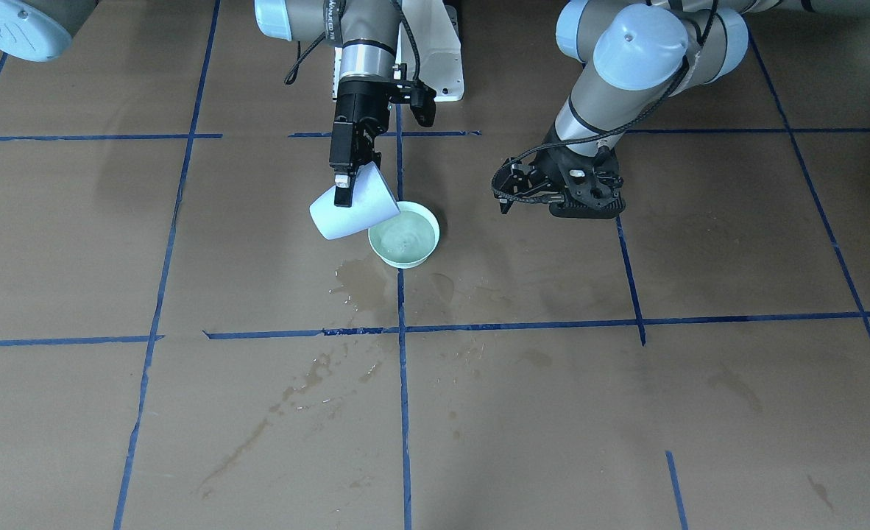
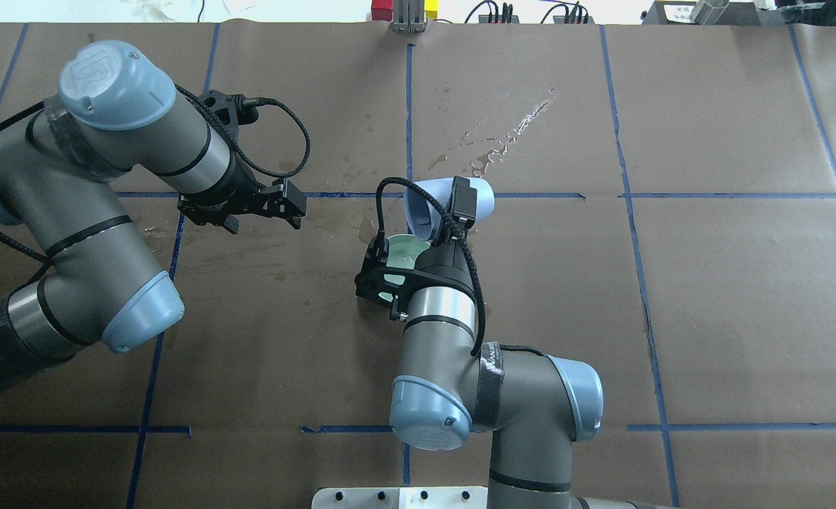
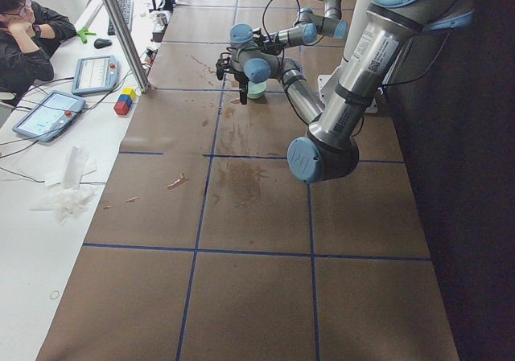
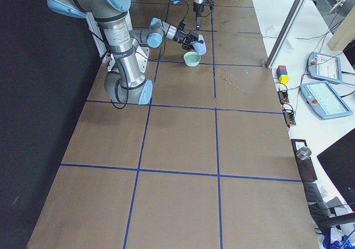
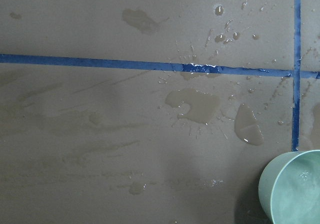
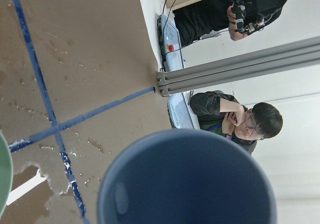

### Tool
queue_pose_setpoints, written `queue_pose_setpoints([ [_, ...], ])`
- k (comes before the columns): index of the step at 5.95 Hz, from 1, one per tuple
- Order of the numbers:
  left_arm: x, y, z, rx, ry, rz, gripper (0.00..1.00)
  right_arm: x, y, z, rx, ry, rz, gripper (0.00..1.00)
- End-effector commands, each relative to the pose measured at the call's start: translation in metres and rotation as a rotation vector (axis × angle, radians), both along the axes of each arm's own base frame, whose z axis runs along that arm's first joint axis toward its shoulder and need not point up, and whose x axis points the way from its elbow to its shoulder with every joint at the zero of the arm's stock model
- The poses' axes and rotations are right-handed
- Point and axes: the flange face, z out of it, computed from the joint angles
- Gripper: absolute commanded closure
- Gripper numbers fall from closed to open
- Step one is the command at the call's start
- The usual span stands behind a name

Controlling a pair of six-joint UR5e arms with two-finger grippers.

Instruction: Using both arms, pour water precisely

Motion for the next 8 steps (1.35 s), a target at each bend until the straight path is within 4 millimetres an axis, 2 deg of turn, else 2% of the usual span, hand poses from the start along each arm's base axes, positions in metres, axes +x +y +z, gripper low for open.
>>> queue_pose_setpoints([
  [1,0.000,0.000,-0.001,0.001,0.001,0.000,0.00,0.031,-0.018,0.004,-0.142,-0.338,0.041,1.00],
  [2,0.001,0.000,0.000,0.000,0.000,0.000,0.00,0.062,-0.028,0.006,-0.246,-0.537,0.065,1.00],
  [3,0.001,0.000,0.000,0.000,0.000,0.001,0.00,0.080,-0.032,0.012,-0.290,-0.630,0.102,1.00],
  [4,0.001,0.000,0.000,-0.002,0.000,0.001,0.00,0.088,-0.042,0.028,-0.363,-0.719,0.154,1.00],
  [5,0.002,0.001,0.000,-0.002,0.000,0.002,0.00,0.106,-0.047,0.038,-0.382,-0.757,0.189,1.00],
  [6,0.002,0.001,0.000,0.000,0.000,0.003,0.00,0.140,-0.048,0.062,-0.424,-0.835,0.222,1.00],
  [7,0.002,0.001,-0.001,-0.001,0.001,0.002,0.00,0.167,-0.051,0.094,-0.453,-0.884,0.230,1.00],
  [8,0.002,0.001,-0.002,0.000,0.002,0.002,0.00,0.195,-0.048,0.137,-0.430,-0.944,0.222,1.00],
])
